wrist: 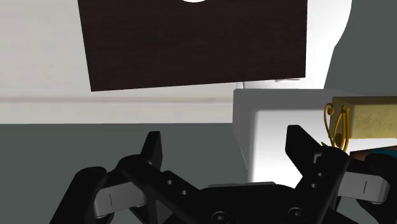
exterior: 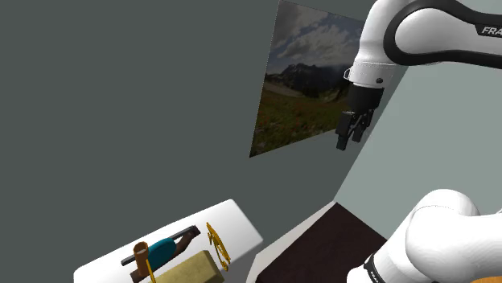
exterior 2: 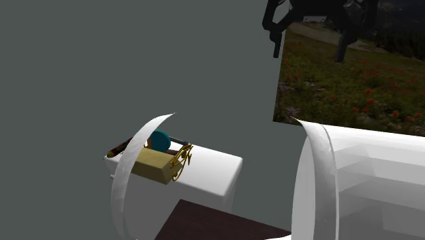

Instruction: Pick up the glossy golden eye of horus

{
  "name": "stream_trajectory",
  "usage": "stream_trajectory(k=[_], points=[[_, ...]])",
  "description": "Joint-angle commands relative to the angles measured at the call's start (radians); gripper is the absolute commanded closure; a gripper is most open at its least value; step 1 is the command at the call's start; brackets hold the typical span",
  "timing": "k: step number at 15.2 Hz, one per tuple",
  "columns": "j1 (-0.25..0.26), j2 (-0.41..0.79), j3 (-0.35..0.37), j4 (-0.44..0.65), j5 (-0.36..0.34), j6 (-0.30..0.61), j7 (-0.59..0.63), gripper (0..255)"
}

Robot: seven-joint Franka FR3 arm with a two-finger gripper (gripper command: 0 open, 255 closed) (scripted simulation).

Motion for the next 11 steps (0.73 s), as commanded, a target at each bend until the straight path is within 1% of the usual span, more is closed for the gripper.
stream_trajectory(k=[1,6,11], points=[[0.0,0.0,0.0,0.0,0.0,0.0,0.0,0],[0.034,0.045,0.081,-0.089,0.07,0.138,0.087,0],[0.073,0.133,0.165,-0.145,0.137,0.289,0.169,0]])
